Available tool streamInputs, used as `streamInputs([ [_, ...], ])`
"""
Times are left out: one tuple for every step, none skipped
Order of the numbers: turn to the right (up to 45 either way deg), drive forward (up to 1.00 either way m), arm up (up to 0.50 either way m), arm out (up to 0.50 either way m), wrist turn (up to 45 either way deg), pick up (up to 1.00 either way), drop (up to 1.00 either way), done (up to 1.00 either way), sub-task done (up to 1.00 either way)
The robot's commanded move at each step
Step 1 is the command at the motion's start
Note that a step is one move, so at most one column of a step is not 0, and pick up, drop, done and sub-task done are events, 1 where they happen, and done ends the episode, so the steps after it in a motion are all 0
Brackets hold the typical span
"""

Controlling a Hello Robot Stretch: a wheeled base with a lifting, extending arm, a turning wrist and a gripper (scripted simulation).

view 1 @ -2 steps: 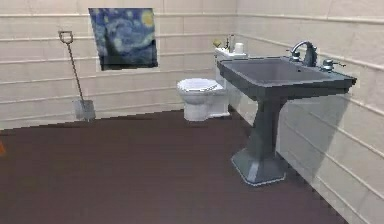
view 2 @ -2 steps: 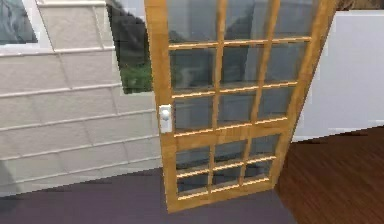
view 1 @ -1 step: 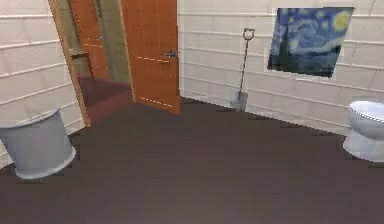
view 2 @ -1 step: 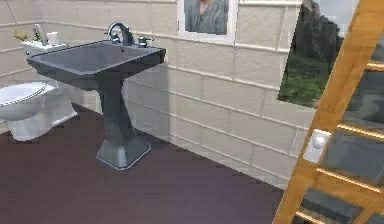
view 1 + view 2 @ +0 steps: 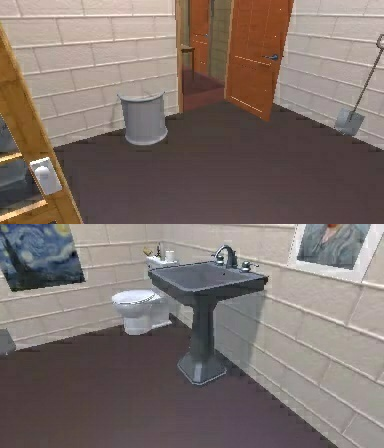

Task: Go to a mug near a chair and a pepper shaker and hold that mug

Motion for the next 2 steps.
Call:
streamInputs([
  [0.0,0.3,0.0,0.0,0.0,0.0,0.0,0.0,0.0],
  [3.0,0.0,0.0,0.0,0.0,0.0,0.0,0.0,0.0],
])
